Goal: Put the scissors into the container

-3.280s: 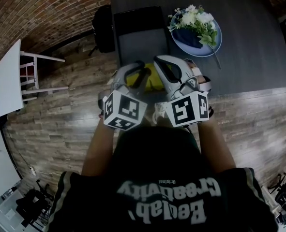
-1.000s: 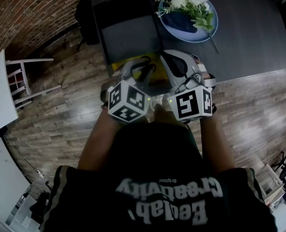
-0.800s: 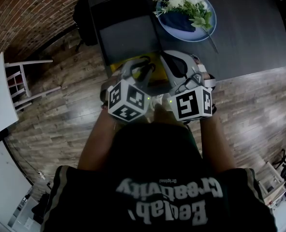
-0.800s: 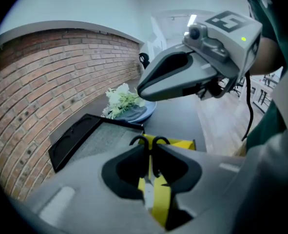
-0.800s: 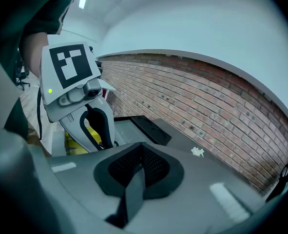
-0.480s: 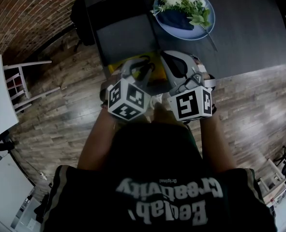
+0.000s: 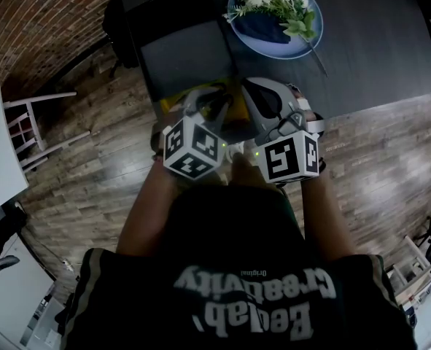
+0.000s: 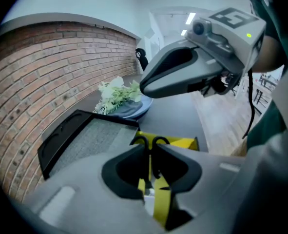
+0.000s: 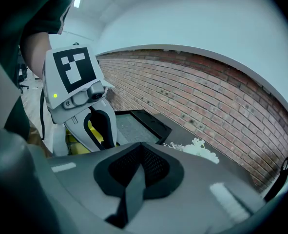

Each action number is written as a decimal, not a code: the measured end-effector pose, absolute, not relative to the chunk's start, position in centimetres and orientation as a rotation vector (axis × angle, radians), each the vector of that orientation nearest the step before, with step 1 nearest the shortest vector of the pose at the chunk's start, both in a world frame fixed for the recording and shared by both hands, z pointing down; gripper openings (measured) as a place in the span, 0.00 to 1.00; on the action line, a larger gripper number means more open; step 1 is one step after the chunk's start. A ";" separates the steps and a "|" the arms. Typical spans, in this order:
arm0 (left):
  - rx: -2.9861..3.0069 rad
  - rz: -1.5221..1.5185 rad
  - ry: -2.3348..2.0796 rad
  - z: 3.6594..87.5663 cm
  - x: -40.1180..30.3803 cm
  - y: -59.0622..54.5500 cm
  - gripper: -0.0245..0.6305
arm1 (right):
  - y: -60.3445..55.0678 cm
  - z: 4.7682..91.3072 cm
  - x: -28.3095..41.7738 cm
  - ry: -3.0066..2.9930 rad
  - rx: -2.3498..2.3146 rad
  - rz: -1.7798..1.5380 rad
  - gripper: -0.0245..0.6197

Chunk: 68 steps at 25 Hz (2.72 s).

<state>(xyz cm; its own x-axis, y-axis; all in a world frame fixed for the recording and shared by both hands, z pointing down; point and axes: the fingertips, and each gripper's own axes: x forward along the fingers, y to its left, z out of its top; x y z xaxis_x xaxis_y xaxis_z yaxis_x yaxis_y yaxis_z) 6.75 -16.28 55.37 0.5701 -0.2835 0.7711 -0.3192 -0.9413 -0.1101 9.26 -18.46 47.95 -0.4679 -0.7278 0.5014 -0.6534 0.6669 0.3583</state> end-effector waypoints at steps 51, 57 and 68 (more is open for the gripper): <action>2.627 1.472 -0.355 61.1 8.2 -15.8 0.16 | -17.8 52.1 11.2 -2.218 1.047 -0.030 0.05; 2.614 1.501 -0.333 61.6 8.2 -15.6 0.16 | -17.7 52.0 11.2 -2.216 1.049 -0.025 0.05; 2.572 1.460 -0.295 61.8 8.3 -15.7 0.16 | -17.6 52.2 11.0 -2.215 1.044 -0.028 0.05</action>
